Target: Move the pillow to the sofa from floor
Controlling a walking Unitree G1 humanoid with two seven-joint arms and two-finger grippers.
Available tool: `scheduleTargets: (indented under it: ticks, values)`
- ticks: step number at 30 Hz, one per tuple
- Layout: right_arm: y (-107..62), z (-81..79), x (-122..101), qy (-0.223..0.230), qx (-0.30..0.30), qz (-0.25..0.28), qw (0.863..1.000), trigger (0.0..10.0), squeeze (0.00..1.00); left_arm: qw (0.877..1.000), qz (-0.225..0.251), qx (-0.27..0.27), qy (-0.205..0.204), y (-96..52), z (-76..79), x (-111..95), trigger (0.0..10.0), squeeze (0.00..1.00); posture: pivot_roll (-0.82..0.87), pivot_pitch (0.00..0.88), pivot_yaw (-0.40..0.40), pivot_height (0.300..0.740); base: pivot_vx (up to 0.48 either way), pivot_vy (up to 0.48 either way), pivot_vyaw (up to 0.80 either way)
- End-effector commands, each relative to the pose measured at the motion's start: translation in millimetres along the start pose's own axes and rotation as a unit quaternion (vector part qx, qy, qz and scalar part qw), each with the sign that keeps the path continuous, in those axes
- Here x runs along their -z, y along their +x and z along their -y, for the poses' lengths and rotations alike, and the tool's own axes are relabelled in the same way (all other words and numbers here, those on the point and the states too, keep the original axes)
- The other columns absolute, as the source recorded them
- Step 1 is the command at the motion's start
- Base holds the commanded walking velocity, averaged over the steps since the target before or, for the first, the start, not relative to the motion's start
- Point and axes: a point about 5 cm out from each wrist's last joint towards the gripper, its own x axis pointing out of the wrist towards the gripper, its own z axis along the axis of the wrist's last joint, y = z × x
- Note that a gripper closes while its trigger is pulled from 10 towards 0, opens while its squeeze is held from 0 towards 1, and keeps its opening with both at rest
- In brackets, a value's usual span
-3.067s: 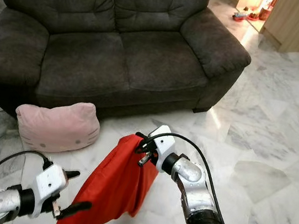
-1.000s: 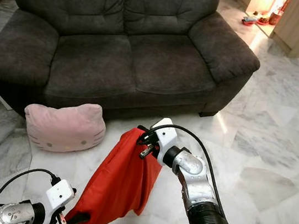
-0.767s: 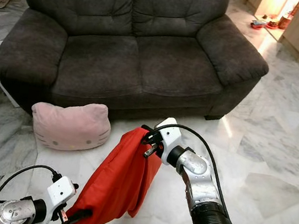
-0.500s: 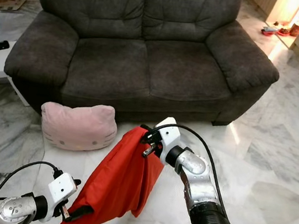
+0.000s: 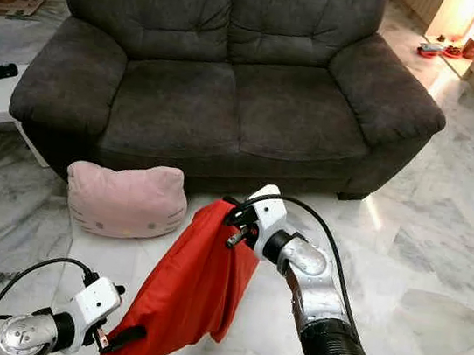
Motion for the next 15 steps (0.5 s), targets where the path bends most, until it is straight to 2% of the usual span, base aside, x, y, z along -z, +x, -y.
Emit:
scheduleTargets:
  ticks: [1, 3, 9, 15]
  values:
    - [3.9, 3.6, -28.2, -0.019, 0.002, 0.063, 0.998, 10.0, 0.00, 1.000, -0.001, -0.006, 0.004, -0.7, -3.1, -0.4, 10.0, 0.00, 0.14, 0.043, -0.043, 0.740, 0.000, 0.000, 0.00]
    - [4.7, 6.7, -32.9, -0.018, 0.004, 0.067, 0.998, 10.0, 0.00, 1.000, 0.002, -0.009, 0.006, -0.1, -5.6, -3.4, 10.0, 0.00, 0.11, 0.082, -0.052, 0.740, 0.000, 0.000, 0.00]
    - [3.3, 7.6, -35.2, -0.023, 0.004, 0.067, 0.998, 10.0, 0.00, 0.999, 0.021, -0.033, -0.011, 0.1, -6.6, -6.3, 10.0, 0.00, 0.06, 0.108, -0.047, 0.740, 0.000, 0.000, 0.00]
    - [0.8, 10.2, -38.0, -0.024, 0.012, 0.071, 0.997, 10.0, 0.00, 0.999, 0.015, -0.035, -0.009, -0.3, -6.1, -2.9, 10.0, 0.00, 0.04, 0.103, -0.042, 0.740, 0.000, 0.000, 0.00]
